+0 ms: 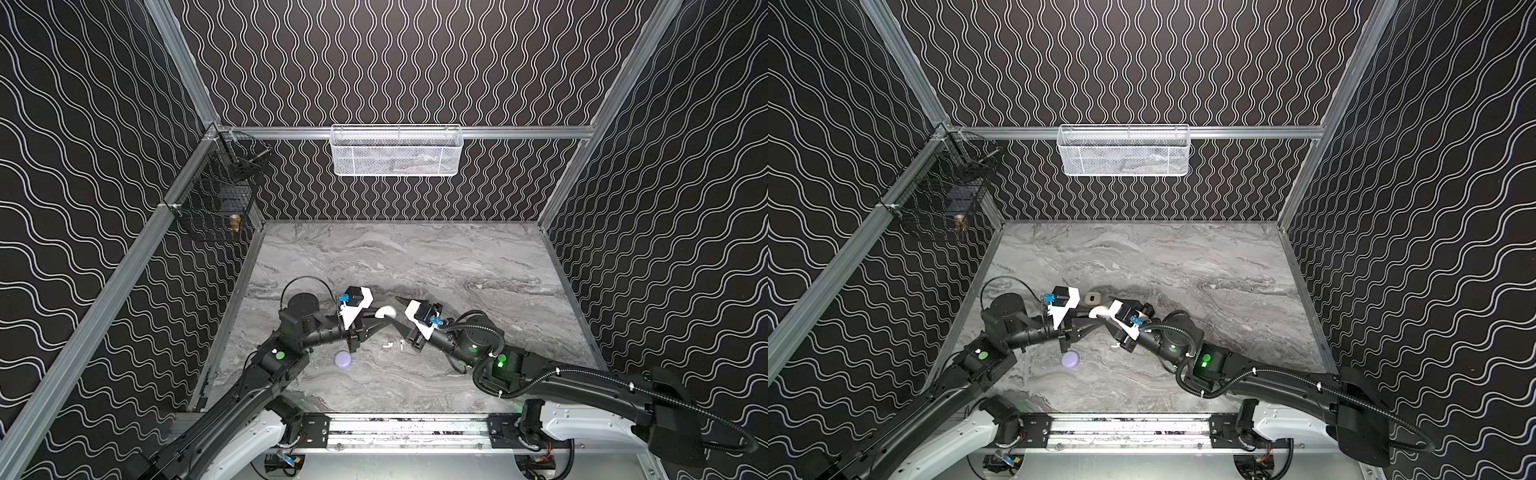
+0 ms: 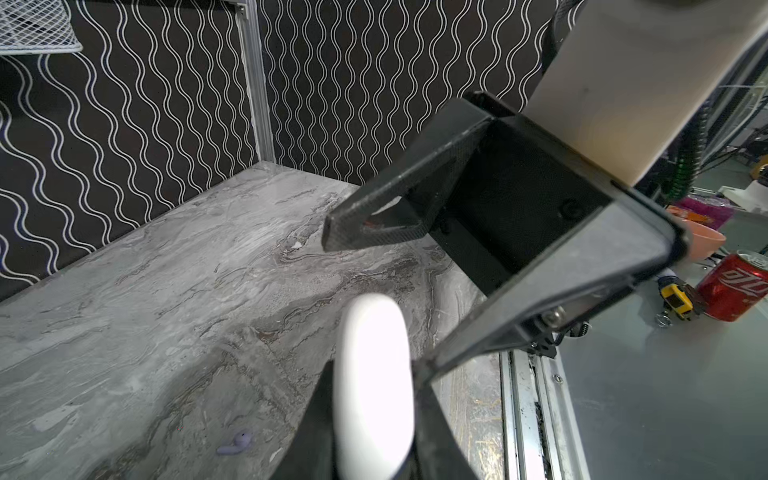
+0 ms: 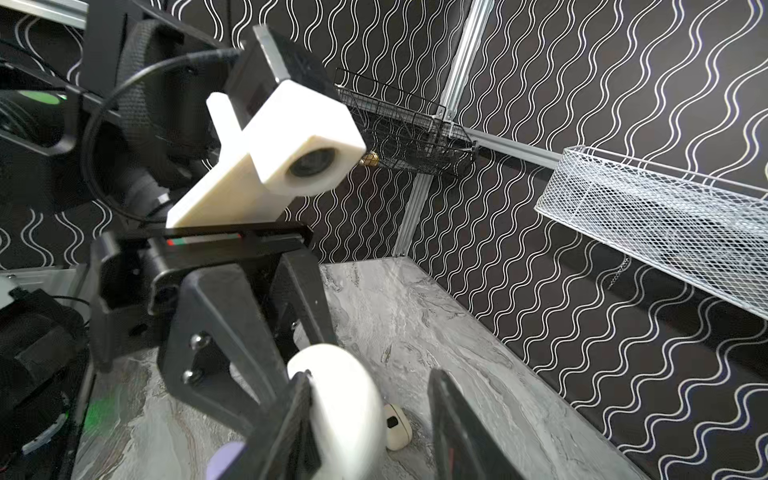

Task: Insert the wireless bluetooth earbuds into the charging case

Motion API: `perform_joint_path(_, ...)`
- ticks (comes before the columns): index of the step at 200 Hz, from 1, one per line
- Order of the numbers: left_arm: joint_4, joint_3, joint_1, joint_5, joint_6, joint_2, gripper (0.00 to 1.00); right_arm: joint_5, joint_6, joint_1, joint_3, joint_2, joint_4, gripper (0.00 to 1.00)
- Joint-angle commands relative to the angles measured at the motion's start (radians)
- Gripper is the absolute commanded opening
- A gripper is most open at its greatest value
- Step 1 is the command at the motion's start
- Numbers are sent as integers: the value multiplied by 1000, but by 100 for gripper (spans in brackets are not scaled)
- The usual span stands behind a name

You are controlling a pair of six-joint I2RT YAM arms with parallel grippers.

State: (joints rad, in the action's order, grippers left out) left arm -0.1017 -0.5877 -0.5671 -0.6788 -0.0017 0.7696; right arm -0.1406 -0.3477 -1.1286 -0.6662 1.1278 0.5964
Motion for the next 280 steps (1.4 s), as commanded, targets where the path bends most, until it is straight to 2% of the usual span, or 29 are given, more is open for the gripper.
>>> perform_joint_path(1,-16,-6,-12,-55,24,-17,0,-91,-5,5,-13,16,51,48)
perform_joint_path(44,-9,-6,-19,-56,30,-34,0,-149,13,36,-29,24,87,47)
perform_joint_path(86,-15,0,-20,-30,39,-33,0,-175,46,47,-36,7,94,51)
perform_joint_path(102,-26,7,-20,-10,41,-29,0,-222,80,47,-44,-7,76,54)
perform_joint_path(123,-112,54,-20,30,33,-27,0,-336,224,58,-45,-54,21,62)
perform_joint_path(134,-179,92,-20,51,24,-21,0,-391,360,72,-46,-78,-52,64)
perform_joint_path(165,-238,138,-20,127,50,9,0,-482,759,113,-48,-129,-386,55)
perform_joint_path(184,-276,183,-20,203,65,19,0,-424,929,128,-43,-122,-564,56)
perform_joint_path(217,-374,327,-19,327,71,-16,0,-249,1073,128,-83,-22,-822,59)
perform_joint_path(231,-425,381,-18,347,48,-30,0,-165,1097,128,-96,28,-860,62)
perform_joint_path(252,-412,407,-19,393,33,-27,0,-59,1106,128,-126,119,-892,63)
perform_joint_path(280,-368,404,-19,429,4,-29,0,-16,1109,129,-199,245,-959,63)
